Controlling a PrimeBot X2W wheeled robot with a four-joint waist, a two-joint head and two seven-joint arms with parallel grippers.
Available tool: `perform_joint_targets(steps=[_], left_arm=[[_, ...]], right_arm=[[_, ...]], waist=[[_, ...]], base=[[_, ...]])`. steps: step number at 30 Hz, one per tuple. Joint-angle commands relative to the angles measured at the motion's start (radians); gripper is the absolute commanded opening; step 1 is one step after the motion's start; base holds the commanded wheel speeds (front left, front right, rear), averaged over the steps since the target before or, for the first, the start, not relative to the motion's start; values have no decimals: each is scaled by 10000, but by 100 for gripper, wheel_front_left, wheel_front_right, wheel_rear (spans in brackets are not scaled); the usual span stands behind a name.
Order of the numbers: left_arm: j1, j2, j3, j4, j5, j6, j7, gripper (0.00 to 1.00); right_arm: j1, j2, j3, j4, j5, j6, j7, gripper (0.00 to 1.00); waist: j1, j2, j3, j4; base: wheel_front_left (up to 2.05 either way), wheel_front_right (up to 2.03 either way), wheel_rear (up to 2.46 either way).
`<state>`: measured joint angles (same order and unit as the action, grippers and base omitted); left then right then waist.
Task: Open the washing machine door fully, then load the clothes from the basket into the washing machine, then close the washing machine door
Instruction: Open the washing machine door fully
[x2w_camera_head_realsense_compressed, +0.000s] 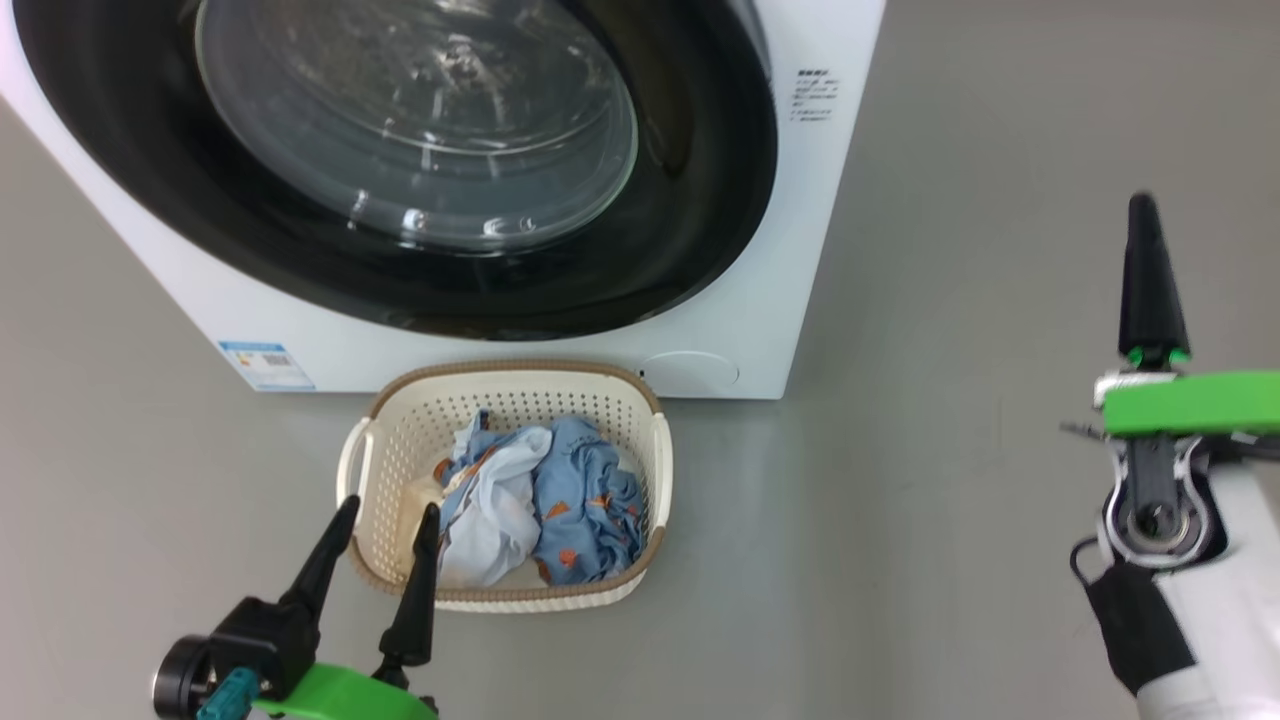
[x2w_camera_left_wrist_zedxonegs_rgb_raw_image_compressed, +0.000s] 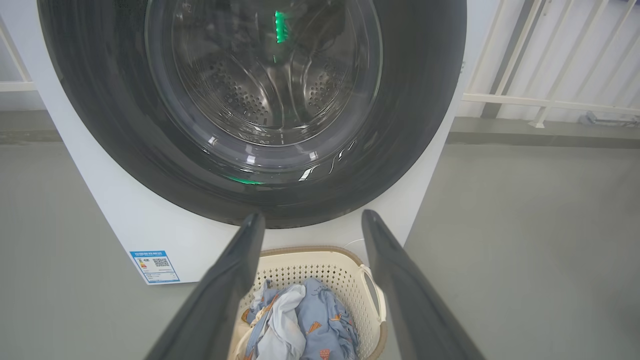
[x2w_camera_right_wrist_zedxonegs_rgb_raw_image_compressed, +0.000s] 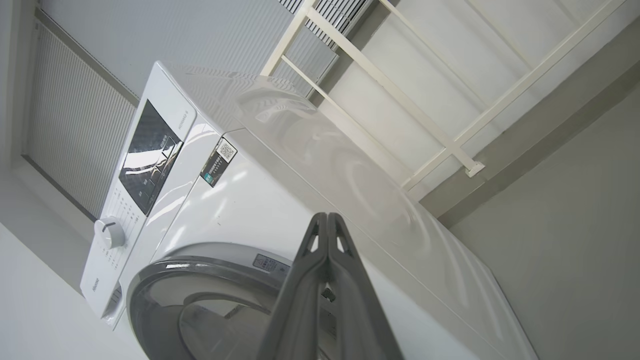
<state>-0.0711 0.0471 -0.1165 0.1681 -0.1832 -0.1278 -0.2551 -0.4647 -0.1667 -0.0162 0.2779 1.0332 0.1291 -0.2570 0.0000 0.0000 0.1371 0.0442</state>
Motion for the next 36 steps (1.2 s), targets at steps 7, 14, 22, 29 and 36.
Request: perform_joint_targets(steps=[7,14,22,29,36], left_arm=[[-759,47,139,-250,-124,-29,-67,100],[-1052,36,-82,-234,-256,-29,-67,100],[-1368,33,-424,-228,-496,-29,-67,100],[-1550,33,-628,-248,-658,-28,-67,100],[-1735,32,-865,-305,-825,4,-67,100]], right_arm=[[-1413,-671,615,39,3263,16,425,0],[-2421,-1311,822,570,4922,16,1967,0],[-3377,-1852,1242,1316,5532,16,3868,0],[-4021,-2098,1384,1850,5854,16,5092,0],[-4752,-2234,1592,2431,5734,16,5798,0]], waist=[[0,0,583,463],[0,0,913,829],[0,0,1332,1260],[0,0,1594,1541],[0,0,1917,1802]], base=[[0,0,0],[0,0,0],[0,0,0],[0,0,0],[0,0,0]])
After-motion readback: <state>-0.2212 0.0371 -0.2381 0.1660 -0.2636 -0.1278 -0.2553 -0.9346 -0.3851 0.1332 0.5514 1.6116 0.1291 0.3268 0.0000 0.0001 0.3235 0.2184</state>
